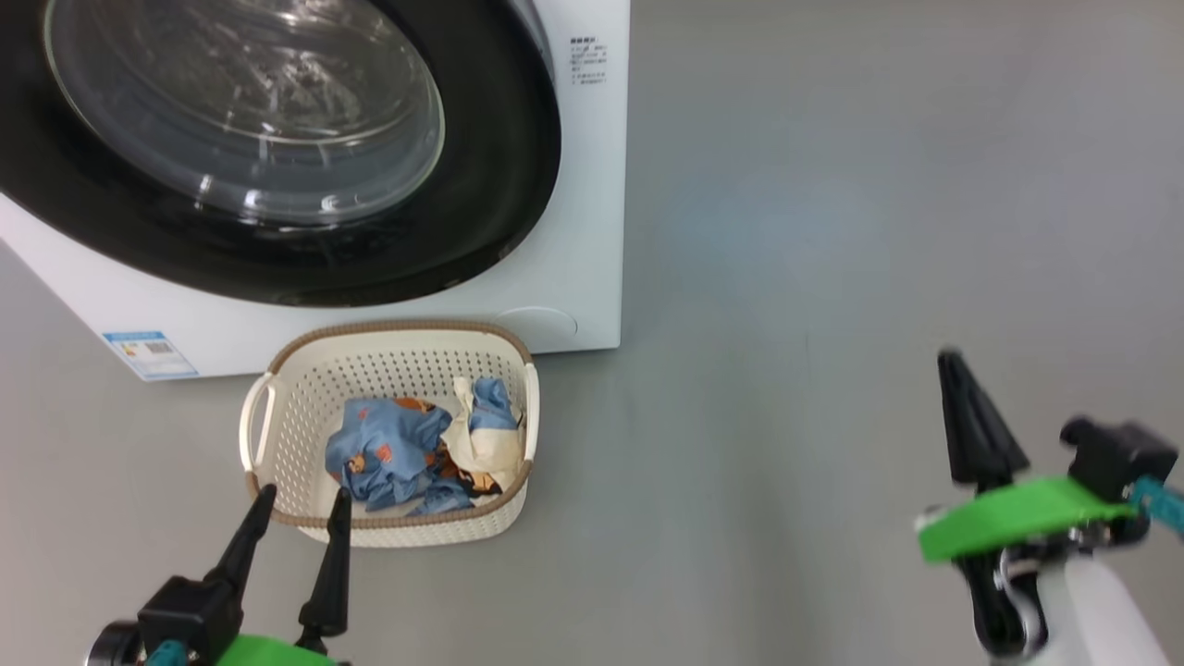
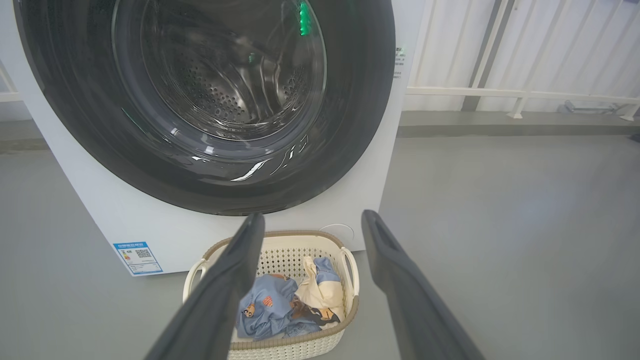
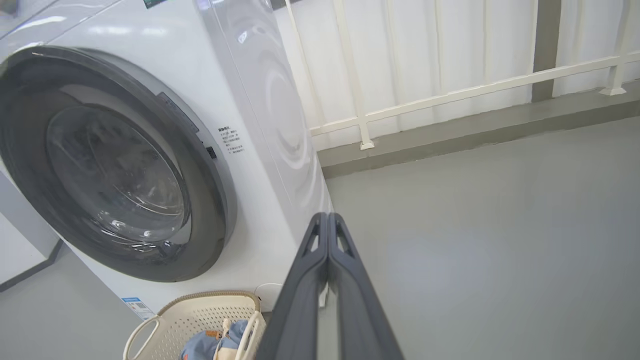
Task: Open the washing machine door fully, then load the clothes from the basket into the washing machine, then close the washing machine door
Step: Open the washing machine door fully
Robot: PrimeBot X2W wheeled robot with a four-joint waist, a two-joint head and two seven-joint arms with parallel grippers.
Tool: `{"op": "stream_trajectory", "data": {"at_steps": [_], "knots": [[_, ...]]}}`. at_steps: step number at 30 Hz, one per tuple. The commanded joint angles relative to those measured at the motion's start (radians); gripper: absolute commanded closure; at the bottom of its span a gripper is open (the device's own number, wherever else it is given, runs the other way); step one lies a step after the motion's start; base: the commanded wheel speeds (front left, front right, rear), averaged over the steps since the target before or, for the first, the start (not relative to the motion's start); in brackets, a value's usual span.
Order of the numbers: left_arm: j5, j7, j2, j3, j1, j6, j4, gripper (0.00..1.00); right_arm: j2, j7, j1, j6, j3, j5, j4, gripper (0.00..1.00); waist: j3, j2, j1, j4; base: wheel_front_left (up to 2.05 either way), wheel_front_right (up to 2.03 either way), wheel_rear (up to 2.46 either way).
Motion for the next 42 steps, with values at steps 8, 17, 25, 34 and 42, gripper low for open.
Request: {"op": "stream_trajectory", "data": {"at_steps": [8,17,25,34,42], "knots": [[-0.011,-0.007,0.003,0.009,-0.097,-0.001,-0.043,0.00,-0.042,-0.012,-0.238,0.002,0.089,0.247,-0.055,1.00,0.090,0.0000,0.0000,0.039,0.00,0.00,0.00],[-0.026,-0.007,-0.012,-0.024,-0.161,-0.002,-0.050,0.00,-0.128,-0.012,-0.449,0.002,0.143,0.565,-0.046,1.00,0.176,0.0000,0.0000,0.100,0.00,0.00,0.00],[-0.037,-0.007,-0.022,-0.061,-0.208,-0.002,-0.061,0.00,-0.252,0.054,-0.621,0.002,0.262,0.864,0.028,1.00,0.243,0.0000,0.0000,0.167,0.00,0.00,0.00],[-0.052,-0.007,-0.027,-0.109,-0.254,-0.002,-0.064,0.00,-0.342,0.222,-0.782,0.002,0.321,1.083,0.054,1.00,0.315,0.0000,0.0000,0.231,0.00,0.00,0.00],[-0.090,-0.007,-0.028,-0.145,-0.286,-0.002,-0.067,0.00,-0.365,0.460,-0.895,0.002,0.338,1.240,0.112,1.00,0.371,0.0000,0.0000,0.277,0.00,0.00,0.00]]}}
